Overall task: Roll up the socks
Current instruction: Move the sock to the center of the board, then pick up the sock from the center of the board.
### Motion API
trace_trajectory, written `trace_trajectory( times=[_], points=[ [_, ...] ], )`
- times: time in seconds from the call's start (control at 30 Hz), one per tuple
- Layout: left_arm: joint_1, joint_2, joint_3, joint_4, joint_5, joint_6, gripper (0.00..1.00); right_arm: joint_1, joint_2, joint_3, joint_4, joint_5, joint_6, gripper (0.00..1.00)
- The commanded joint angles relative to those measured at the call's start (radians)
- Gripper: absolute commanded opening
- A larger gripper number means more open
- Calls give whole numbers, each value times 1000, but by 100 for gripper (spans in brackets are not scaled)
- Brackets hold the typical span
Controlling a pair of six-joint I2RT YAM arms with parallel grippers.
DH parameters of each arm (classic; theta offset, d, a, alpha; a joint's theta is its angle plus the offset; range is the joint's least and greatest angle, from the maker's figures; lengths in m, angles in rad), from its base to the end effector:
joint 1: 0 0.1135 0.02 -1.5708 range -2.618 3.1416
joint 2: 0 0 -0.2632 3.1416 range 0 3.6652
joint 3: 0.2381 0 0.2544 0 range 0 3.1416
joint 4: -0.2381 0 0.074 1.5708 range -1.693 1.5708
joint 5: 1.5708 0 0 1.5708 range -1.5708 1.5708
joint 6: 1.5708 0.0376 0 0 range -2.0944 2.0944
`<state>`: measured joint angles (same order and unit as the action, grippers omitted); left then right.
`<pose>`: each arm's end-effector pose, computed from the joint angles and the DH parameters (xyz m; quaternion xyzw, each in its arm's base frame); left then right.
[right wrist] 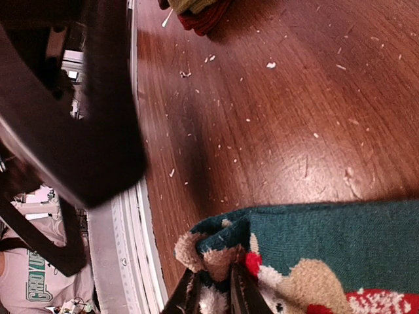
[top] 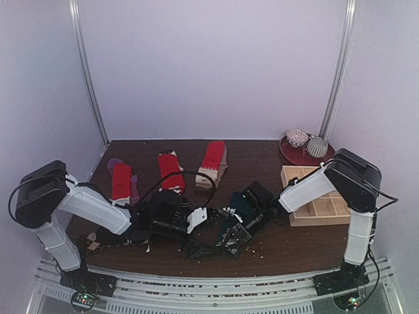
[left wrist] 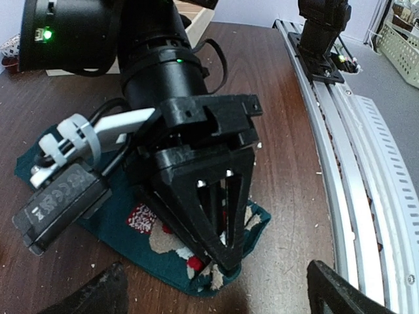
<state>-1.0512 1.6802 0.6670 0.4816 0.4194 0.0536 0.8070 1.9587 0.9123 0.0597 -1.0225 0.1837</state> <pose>0.1475 -0.2887 0.1422 0.5335 0.6685 -0.3910 0.3400 0.2168 0.2727 0.0951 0.3902 -0.7518 -0.5316 0.0018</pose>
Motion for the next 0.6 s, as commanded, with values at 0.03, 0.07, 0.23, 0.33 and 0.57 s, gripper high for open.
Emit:
trace_trajectory(
  times=[0.03, 0.07, 0.23, 0.33, 0.57],
  points=[
    [-10, 89, 52, 50, 42, 79, 89, 4, 71, -30, -195, 89, -54, 18],
    [-10, 104, 57, 46, 54, 86, 85, 1, 70, -29, -203, 92, -59, 18],
    [-10, 184, 76, 58, 95, 86, 69, -8, 65, -19, -250, 96, -88, 18],
    [-10, 211, 87, 66, 99, 76, 62, -12, 66, -17, -267, 101, -97, 18],
    [-10, 229, 104, 50, 99, 67, 49, -15, 63, -17, -266, 100, -96, 18]
  ],
)
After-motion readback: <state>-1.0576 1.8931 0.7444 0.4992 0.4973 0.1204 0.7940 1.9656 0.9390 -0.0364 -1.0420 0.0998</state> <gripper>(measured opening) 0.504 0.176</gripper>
